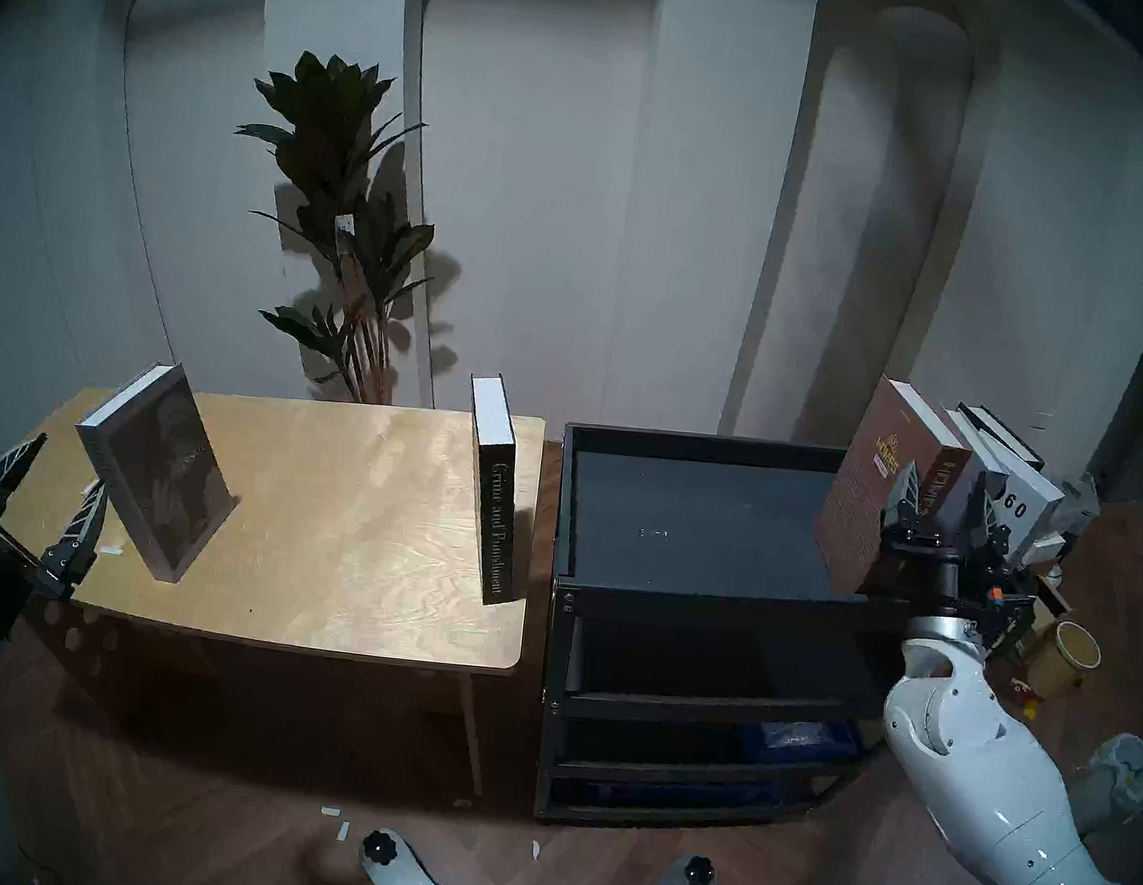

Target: Move the books from the display table onto the shelf, standing them upright with spines facing out and tallest at one end

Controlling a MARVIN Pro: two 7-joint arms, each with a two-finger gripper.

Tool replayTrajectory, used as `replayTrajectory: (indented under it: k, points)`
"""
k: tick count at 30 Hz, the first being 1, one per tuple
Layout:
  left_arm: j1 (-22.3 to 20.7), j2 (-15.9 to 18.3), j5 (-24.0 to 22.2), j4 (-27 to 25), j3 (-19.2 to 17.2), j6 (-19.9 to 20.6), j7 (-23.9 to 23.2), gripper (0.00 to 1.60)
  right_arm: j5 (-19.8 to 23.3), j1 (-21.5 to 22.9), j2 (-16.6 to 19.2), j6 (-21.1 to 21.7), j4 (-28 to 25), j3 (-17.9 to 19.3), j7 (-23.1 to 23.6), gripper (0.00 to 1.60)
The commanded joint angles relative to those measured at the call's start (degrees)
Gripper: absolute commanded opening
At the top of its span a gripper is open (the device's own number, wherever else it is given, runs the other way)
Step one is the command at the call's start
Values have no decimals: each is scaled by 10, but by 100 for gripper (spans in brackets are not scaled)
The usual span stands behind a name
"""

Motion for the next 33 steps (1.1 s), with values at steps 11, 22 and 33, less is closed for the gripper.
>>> replayTrajectory:
  k: [11,22,33]
  points:
    - [-1,3,-1,-5,-3,0,0,160,33,-67,48,11,-138,71,-18,160]
    - [-2,3,-1,-5,-3,0,0,160,46,-115,44,-1,-226,113,-33,160]
    - [-2,3,-1,-4,-3,-1,0,160,36,-145,-14,-26,-305,73,-64,160]
